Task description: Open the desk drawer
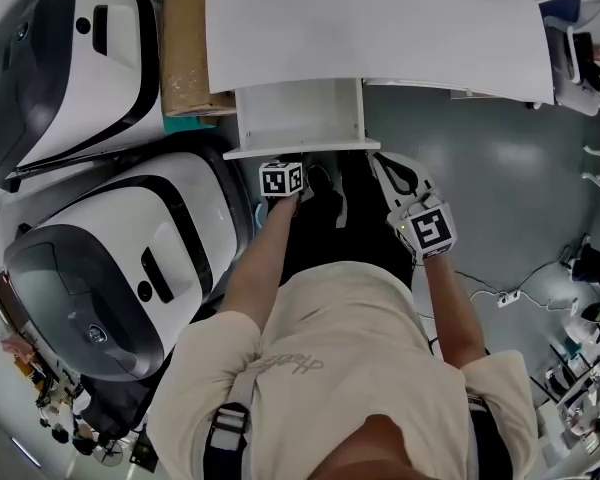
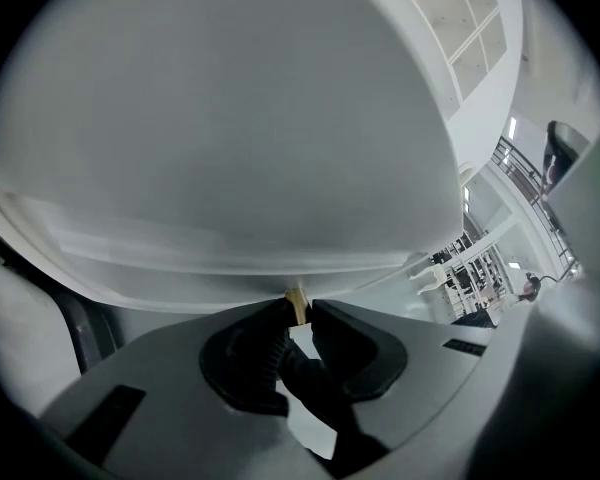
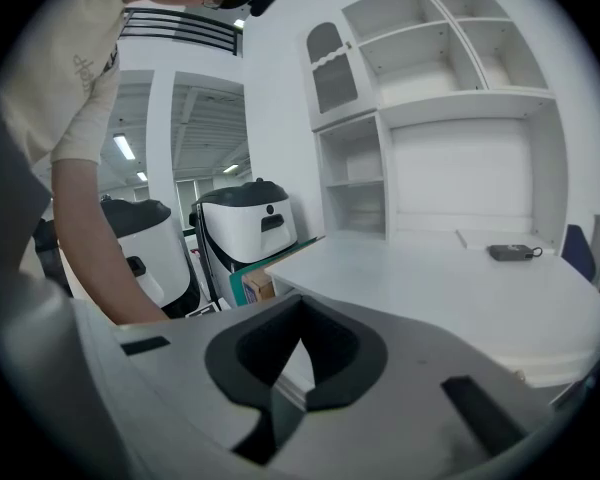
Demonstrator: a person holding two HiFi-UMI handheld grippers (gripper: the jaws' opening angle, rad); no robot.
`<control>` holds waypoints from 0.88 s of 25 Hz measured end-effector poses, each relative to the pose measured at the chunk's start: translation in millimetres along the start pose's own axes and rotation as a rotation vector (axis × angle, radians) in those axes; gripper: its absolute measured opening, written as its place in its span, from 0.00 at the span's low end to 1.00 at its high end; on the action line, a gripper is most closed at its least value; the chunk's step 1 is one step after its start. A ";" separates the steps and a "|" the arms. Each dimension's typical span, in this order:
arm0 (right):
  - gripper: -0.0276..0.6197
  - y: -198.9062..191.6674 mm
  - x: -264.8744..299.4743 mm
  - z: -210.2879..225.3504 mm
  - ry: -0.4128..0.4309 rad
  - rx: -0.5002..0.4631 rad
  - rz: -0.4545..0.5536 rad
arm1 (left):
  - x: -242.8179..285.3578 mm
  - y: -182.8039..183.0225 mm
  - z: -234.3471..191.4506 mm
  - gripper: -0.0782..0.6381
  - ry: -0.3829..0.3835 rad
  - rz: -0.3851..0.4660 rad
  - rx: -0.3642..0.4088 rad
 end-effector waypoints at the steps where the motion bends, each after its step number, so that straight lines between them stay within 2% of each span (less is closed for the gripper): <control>1: 0.04 -1.6 -2.7 -2.1 -0.004 0.002 0.003 | -0.1 -1.8 -0.1 0.22 0.001 -0.003 -0.001; 8: 0.04 -15.6 -17.1 -5.6 -0.005 0.018 -0.006 | -3.4 -15.8 4.0 0.22 0.012 -0.037 0.002; 13: 0.04 -17.4 -20.5 -1.3 0.024 0.016 -0.010 | -5.2 -31.5 8.1 0.22 0.014 -0.068 0.004; 22: 0.04 -29.6 -26.7 14.4 0.086 0.002 -0.032 | -6.3 -48.4 15.9 0.22 0.027 -0.070 -0.015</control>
Point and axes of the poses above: the fingertips, and each gripper's own axes: x forward along the fingers, z to its right, y out of its top, the point moved 2 cm from there along -x, backward along the fingers, and after that the axes turned 8 degrees about -z, right-handed, at the moved point
